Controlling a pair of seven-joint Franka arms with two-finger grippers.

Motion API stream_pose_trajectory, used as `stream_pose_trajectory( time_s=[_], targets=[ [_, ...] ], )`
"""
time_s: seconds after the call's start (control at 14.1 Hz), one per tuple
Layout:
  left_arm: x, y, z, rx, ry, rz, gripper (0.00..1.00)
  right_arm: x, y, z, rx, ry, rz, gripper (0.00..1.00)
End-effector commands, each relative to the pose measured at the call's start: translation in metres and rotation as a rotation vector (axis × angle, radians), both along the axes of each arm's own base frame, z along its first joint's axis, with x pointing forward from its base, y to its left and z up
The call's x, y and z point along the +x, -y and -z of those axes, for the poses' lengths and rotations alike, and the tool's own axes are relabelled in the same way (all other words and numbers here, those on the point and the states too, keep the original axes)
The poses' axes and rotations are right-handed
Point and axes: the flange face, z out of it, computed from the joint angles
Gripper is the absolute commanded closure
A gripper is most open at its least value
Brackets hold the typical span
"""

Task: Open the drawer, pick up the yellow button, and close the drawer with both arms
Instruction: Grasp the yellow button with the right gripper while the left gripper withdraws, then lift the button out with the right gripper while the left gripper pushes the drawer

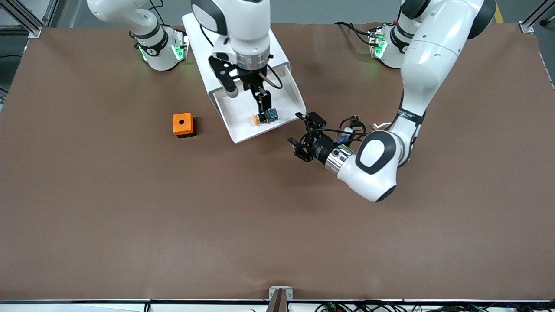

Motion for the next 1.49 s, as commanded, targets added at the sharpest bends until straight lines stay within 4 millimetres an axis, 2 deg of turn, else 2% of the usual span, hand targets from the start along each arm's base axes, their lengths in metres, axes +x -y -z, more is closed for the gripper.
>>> stream_pose_trajectory(
  time_s=[0.0, 0.07, 0.14, 0.42, 0.78, 0.85, 0.92, 0.99, 1.06, 1.13, 1.42],
  targets=[
    [0.018, -0.014, -0.035, -0.089, 0.231, 0.065, 0.0, 0.003, -0.011, 0.023, -0.029, 0.031, 0.016, 0.0],
    [0.019, -0.015, -0.041, -0.108, 0.327, 0.131, 0.0, 0.001, -0.015, 0.03, -0.036, 0.033, 0.007, 0.0],
    [0.018, -0.016, -0.04, -0.132, 0.398, 0.192, 0.0, 0.003, -0.016, 0.037, -0.04, 0.034, 0.006, 0.0],
    [0.024, -0.021, -0.073, -0.131, 0.745, 0.393, 0.0, -0.003, -0.028, 0.057, -0.055, 0.045, 0.012, 0.0],
    [0.027, 0.008, -0.091, 0.054, 1.057, 0.567, 0.0, -0.008, -0.035, 0.067, -0.068, 0.049, -0.008, 0.02],
    [0.026, 0.013, -0.091, 0.079, 1.086, 0.598, 0.0, -0.008, -0.035, 0.068, -0.069, 0.048, -0.009, 0.18],
    [0.022, 0.02, -0.092, 0.106, 1.114, 0.643, 0.0, -0.007, -0.034, 0.068, -0.071, 0.047, -0.009, 0.39],
    [0.022, 0.024, -0.092, 0.135, 1.145, 0.68, 0.0, -0.007, -0.033, 0.067, -0.072, 0.046, -0.016, 0.65],
    [0.022, 0.026, -0.092, 0.161, 1.173, 0.708, 0.0, -0.007, -0.033, 0.068, -0.074, 0.046, -0.017, 0.86],
    [0.023, 0.026, -0.092, 0.178, 1.187, 0.729, 0.0, -0.006, -0.033, 0.067, -0.075, 0.049, -0.018, 1.0],
    [0.022, 0.028, -0.09, 0.224, 1.24, 0.857, 0.0, -0.002, -0.029, 0.062, -0.1, 0.075, -0.061, 1.0]
  ],
)
